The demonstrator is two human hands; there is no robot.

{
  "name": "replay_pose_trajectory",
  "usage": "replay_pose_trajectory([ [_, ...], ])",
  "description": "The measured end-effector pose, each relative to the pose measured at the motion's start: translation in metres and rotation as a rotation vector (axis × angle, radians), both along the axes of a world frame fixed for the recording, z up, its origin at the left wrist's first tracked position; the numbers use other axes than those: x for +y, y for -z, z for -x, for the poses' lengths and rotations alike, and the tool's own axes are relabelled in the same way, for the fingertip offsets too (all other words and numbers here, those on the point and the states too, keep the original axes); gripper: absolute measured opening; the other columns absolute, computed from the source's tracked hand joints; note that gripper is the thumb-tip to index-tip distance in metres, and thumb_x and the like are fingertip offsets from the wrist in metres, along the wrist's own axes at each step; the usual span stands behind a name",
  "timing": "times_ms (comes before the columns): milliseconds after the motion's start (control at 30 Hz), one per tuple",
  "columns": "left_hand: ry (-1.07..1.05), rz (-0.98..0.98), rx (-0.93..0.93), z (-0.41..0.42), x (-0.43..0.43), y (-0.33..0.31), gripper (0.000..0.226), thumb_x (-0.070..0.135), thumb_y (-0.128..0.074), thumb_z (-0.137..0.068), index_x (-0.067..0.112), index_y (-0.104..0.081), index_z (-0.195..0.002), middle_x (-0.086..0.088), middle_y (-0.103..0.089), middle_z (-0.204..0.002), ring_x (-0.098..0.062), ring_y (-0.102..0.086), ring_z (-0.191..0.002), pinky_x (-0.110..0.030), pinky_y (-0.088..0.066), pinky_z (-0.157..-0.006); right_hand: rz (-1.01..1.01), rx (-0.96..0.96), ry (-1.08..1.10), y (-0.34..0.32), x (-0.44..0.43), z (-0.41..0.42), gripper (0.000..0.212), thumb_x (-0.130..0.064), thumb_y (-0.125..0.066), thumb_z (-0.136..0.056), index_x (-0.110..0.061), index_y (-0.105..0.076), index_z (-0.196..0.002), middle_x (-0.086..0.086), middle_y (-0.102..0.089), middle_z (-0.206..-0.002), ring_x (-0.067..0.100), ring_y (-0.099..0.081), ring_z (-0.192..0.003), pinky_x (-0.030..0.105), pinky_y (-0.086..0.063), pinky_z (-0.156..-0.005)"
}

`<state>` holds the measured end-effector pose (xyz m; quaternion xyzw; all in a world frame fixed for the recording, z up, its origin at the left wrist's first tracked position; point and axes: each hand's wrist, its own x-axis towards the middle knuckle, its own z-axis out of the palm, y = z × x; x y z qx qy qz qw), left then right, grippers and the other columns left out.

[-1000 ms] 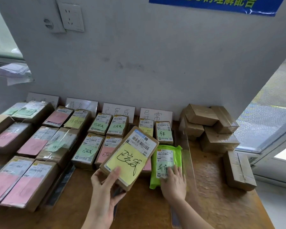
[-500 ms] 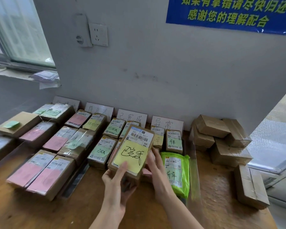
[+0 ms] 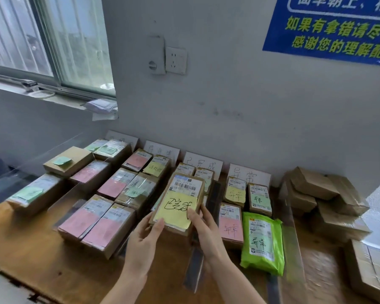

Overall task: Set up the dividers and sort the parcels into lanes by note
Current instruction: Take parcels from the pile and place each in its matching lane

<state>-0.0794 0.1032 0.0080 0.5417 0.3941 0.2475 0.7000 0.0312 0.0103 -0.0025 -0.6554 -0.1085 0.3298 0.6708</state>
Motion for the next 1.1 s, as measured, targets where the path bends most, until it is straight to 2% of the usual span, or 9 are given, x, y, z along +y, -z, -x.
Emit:
replay_pose_trajectory([
  [167,0.099,-0.171,0.167,0.026,0.043,0.027,0.033,0.038,-0.062,-0.090,0.037,-0.053,-0.122,0.013,-0.062,-0.114,-0.013,-0.056,-0.108,-0.039,-0.052,-0.096,0.138,0.075,-0.006,0.018,0.039,0.033,0.056,-0.041,-0.056,-0.096,-0.033,-0.037,-0.148,-0.005,-0.059,-0.135,0.013,-0.052,-0.116,0.032,-0.040,-0.099],
  [267,0.218,-0.280,0.309,0.038,0.066,0.044,0.044,0.040,-0.057,-0.094,0.035,-0.044,-0.136,0.009,-0.056,-0.127,-0.015,-0.051,-0.114,-0.037,-0.050,-0.098,0.197,0.131,0.027,0.029,0.058,0.050,0.049,-0.031,-0.047,-0.102,-0.028,-0.035,-0.149,-0.001,-0.055,-0.138,0.011,-0.046,-0.106,0.032,-0.032,-0.097],
  [367,0.351,-0.379,0.402,0.045,0.087,0.055,0.055,0.042,-0.055,-0.096,0.036,-0.034,-0.146,0.009,-0.050,-0.142,-0.017,-0.047,-0.128,-0.039,-0.046,-0.104,0.264,0.162,0.069,0.046,0.075,0.064,0.046,-0.031,-0.045,-0.103,-0.027,-0.037,-0.148,0.001,-0.056,-0.138,0.015,-0.045,-0.113,0.039,-0.029,-0.109],
  [467,0.470,-0.456,0.483,0.046,0.104,0.061,0.060,0.040,-0.051,-0.098,0.034,-0.025,-0.152,0.009,-0.045,-0.148,-0.016,-0.040,-0.138,-0.037,-0.041,-0.107,0.318,0.158,0.109,0.063,0.087,0.077,0.046,-0.032,-0.042,-0.103,-0.026,-0.039,-0.148,-0.001,-0.058,-0.137,0.018,-0.047,-0.126,0.042,-0.028,-0.115],
  [667,0.729,-0.597,0.626,0.044,0.121,0.068,0.071,0.028,-0.048,-0.101,0.020,-0.004,-0.157,0.003,-0.043,-0.149,-0.012,-0.046,-0.132,-0.028,-0.043,-0.104,0.445,0.089,0.180,0.072,0.103,0.086,0.045,-0.027,-0.042,-0.105,-0.026,-0.037,-0.149,0.000,-0.050,-0.147,0.021,-0.042,-0.137,0.041,-0.031,-0.114],
  [767,0.751,-0.693,0.668,0.043,0.126,0.068,0.073,0.026,-0.048,-0.101,0.019,-0.002,-0.156,0.001,-0.039,-0.150,-0.013,-0.046,-0.131,-0.027,-0.044,-0.102,0.494,-0.009,0.189,0.075,0.106,0.087,0.046,-0.028,-0.045,-0.103,-0.029,-0.038,-0.149,-0.004,-0.047,-0.149,0.019,-0.041,-0.138,0.042,-0.033,-0.114],
  [933,0.758,-0.796,0.667,0.042,0.128,0.069,0.072,0.029,-0.047,-0.101,0.021,-0.001,-0.156,0.000,-0.035,-0.151,-0.013,-0.046,-0.131,-0.027,-0.044,-0.102,0.585,-0.159,0.153,0.075,0.110,0.087,0.045,-0.026,-0.043,-0.104,-0.028,-0.037,-0.148,-0.006,-0.049,-0.147,0.016,-0.044,-0.135,0.029,-0.036,-0.108],
  [1033,0.771,-0.868,0.663,0.041,0.128,0.069,0.070,0.029,-0.050,-0.100,0.020,-0.008,-0.156,0.000,-0.032,-0.153,-0.013,-0.044,-0.133,-0.026,-0.042,-0.104,0.640,-0.231,0.104,0.072,0.108,0.085,0.046,-0.028,-0.043,-0.104,-0.026,-0.034,-0.149,-0.004,-0.048,-0.148,0.016,-0.045,-0.135,0.027,-0.038,-0.107],
  [1100,0.767,-0.949,0.651,0.039,0.128,0.065,0.066,0.030,-0.052,-0.099,0.020,-0.017,-0.154,0.002,-0.032,-0.152,-0.013,-0.041,-0.133,-0.025,-0.041,-0.105,0.683,-0.272,0.072,0.070,0.104,0.082,0.052,-0.033,-0.045,-0.103,-0.025,-0.030,-0.151,-0.003,-0.044,-0.151,0.018,-0.043,-0.137,0.031,-0.038,-0.109],
])
